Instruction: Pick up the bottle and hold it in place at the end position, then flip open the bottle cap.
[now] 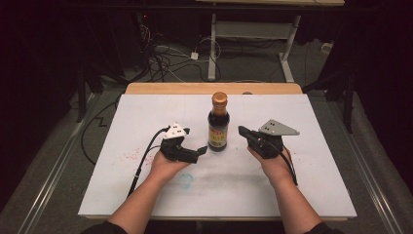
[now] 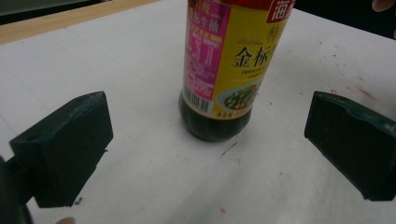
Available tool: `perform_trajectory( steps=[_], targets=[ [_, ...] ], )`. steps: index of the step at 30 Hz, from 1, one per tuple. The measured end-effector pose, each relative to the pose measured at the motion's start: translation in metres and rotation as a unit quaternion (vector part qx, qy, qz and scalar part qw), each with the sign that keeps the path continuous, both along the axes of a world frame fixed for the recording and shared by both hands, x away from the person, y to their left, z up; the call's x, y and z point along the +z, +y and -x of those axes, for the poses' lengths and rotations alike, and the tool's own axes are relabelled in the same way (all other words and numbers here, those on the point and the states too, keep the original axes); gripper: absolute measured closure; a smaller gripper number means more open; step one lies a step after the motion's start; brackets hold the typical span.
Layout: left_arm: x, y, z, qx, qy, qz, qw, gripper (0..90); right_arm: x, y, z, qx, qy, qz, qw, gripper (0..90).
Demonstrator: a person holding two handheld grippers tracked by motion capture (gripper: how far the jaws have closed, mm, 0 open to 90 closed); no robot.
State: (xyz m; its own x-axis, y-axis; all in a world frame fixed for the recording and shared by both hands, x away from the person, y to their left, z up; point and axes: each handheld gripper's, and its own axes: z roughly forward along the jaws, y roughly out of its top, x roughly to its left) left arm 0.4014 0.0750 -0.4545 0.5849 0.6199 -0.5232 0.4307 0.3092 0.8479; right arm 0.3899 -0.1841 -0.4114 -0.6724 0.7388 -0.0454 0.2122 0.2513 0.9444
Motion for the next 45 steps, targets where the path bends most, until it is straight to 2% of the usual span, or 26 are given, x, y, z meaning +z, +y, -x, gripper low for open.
perform_trajectory(
  steps=[6, 13, 17, 18, 20, 21, 22, 25, 28, 31, 32, 38, 45],
  targets=[
    [0.003, -0.019, -0.009, -0.014, -0.009, -0.003, 0.9998, 0.6, 0.007, 0.002, -0.001, 0.006, -0.004, 0.000, 1.0000, 90.0],
    [0.004, -0.035, -0.023, -0.024, -0.007, 0.003, 0.9997, 0.6, 0.013, 0.003, -0.007, 0.007, -0.004, 0.002, 1.0000, 90.0],
    [0.005, -0.043, -0.030, -0.028, -0.007, 0.001, 0.9996, 0.6, 0.018, 0.004, -0.010, 0.009, -0.004, 0.000, 1.0000, 90.0],
    [0.006, -0.044, -0.032, -0.025, -0.004, -0.008, 0.9997, 0.7, 0.019, 0.004, -0.010, 0.010, -0.007, 0.001, 0.9999, 90.0],
    [0.007, -0.048, -0.033, -0.023, -0.002, -0.001, 0.9997, 1.1, 0.022, 0.006, -0.010, 0.011, -0.013, 0.002, 0.9999, 90.0],
    [0.007, -0.052, -0.033, -0.019, 0.003, 0.016, 0.9997, 1.4, 0.023, 0.006, -0.010, 0.011, -0.012, 0.001, 0.9999, 90.0],
    [0.007, -0.055, -0.033, -0.016, 0.005, 0.024, 0.9996, 2.1, 0.024, 0.006, -0.010, 0.014, -0.012, -0.001, 0.9998, 90.0],
    [0.007, -0.055, -0.034, -0.019, 0.005, 0.021, 0.9996, 4.0, 0.025, 0.008, -0.010, 0.013, -0.008, -0.001, 0.9999, 90.0],
    [0.007, -0.056, -0.033, -0.021, -0.004, 0.021, 0.9995, 13.1, 0.026, 0.009, -0.011, 0.015, -0.009, 0.001, 0.9999, 90.0],
    [0.008, -0.055, -0.032, -0.028, -0.012, 0.019, 0.9994, 15.2, 0.025, 0.009, -0.012, 0.011, -0.010, 0.005, 0.9999, 90.0],
    [0.008, -0.052, -0.031, -0.044, -0.022, 0.000, 0.9988, 17.5, 0.025, 0.009, -0.012, 0.012, -0.010, 0.006, 0.9999, 90.0],
    [0.010, -0.050, -0.030, -0.037, -0.025, -0.008, 0.9990, 26.8, 0.029, 0.012, -0.014, 0.013, -0.008, 0.008, 0.9999, 90.0],
    [0.007, -0.049, -0.029, -0.037, -0.036, -0.008, 0.9987, 28.0, 0.034, 0.014, -0.015, 0.016, -0.009, 0.007, 0.9998, 90.0]
  ],
)
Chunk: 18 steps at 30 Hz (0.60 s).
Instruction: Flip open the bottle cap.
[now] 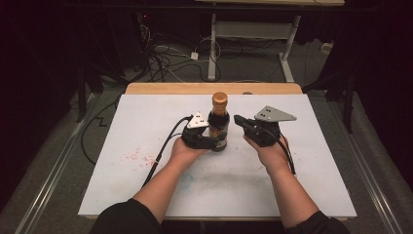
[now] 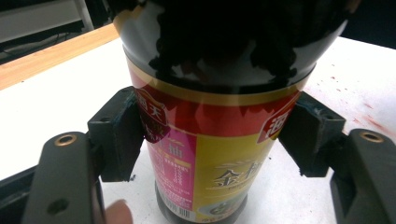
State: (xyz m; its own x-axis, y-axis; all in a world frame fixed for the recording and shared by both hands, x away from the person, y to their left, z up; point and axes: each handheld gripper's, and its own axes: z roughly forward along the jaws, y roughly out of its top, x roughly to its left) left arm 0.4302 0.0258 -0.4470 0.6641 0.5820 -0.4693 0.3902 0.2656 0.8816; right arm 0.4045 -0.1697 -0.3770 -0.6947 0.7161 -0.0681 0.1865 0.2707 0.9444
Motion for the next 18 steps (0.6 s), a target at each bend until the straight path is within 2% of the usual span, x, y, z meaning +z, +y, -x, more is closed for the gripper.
perform_trajectory(
  steps=[4, 18],
  targets=[
    [-0.001, 0.001, 0.001, 0.002, -0.003, 0.005, 1.0000, 28.4, 0.004, 0.002, 0.000, 0.001, 0.000, 0.000, 1.0000, 90.0],
    [0.000, 0.005, 0.001, -0.021, -0.008, -0.001, 0.9997, 28.9, 0.023, 0.004, 0.000, 0.010, -0.002, -0.004, 0.9999, 90.0]
  ],
)
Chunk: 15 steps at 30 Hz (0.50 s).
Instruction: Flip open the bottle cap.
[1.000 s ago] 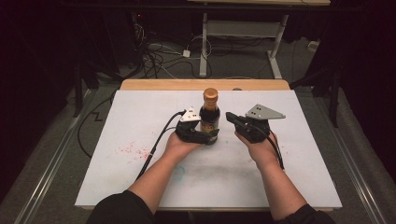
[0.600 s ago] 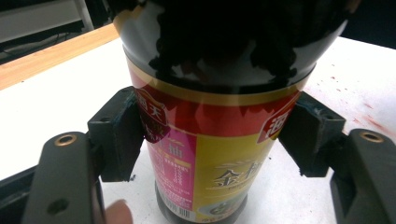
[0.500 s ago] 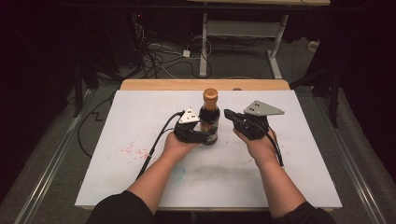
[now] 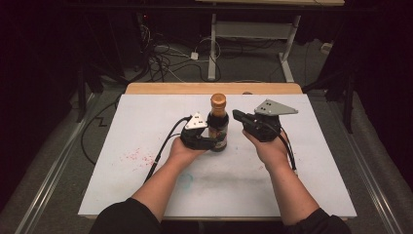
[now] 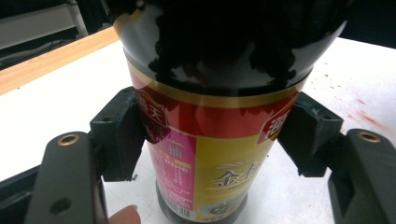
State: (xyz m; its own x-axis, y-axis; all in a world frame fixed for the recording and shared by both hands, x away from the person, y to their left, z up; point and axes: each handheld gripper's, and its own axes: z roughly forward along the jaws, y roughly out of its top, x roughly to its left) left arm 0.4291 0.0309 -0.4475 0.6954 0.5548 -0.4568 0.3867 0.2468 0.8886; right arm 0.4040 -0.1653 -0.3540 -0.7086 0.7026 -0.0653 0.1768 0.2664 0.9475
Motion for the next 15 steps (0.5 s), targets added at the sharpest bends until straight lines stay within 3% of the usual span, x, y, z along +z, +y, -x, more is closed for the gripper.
perform_trajectory(
  steps=[5, 15],
  targets=[
    [0.000, 0.002, 0.000, -0.009, 0.000, 0.002, 1.0000, 28.8, 0.008, 0.003, -0.001, 0.004, -0.005, 0.004, 1.0000, 90.0],
    [-0.001, -0.001, -0.001, -0.001, 0.001, 0.006, 1.0000, 28.8, 0.018, 0.007, -0.002, 0.016, -0.013, 0.004, 0.9998, 90.0]
  ],
)
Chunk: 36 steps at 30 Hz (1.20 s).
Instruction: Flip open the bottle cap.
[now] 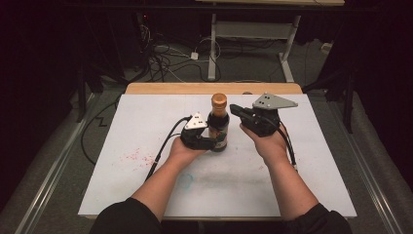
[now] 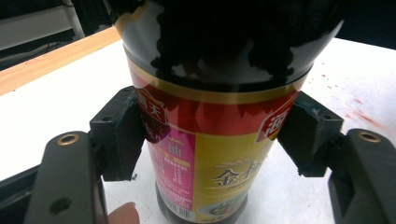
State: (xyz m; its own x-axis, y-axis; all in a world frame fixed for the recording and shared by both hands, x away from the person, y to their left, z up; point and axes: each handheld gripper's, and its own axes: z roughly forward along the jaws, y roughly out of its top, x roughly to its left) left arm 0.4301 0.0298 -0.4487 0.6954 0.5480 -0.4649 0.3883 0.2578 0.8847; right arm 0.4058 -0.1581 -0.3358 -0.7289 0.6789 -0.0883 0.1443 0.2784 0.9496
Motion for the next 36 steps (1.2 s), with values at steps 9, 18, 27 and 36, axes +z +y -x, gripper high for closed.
perform_trajectory(
  steps=[9, 18, 27, 36],
  targets=[
    [-0.001, -0.001, 0.000, 0.001, -0.002, 0.001, 1.0000, 28.8, 0.013, -0.001, -0.002, 0.001, -0.007, 0.012, 0.9999, 90.0],
    [-0.001, -0.001, 0.000, 0.002, -0.002, 0.002, 1.0000, 28.9, 0.022, 0.006, -0.005, 0.005, -0.004, 0.029, 0.9996, 90.0],
    [-0.001, -0.001, 0.001, 0.005, -0.002, 0.004, 1.0000, 28.9, 0.024, 0.009, -0.005, 0.006, -0.003, 0.042, 0.9991, 90.0],
    [-0.001, -0.002, 0.001, 0.005, -0.002, 0.002, 1.0000, 28.8, 0.023, 0.010, -0.005, 0.006, -0.001, 0.048, 0.9988, 90.0]
  ],
)
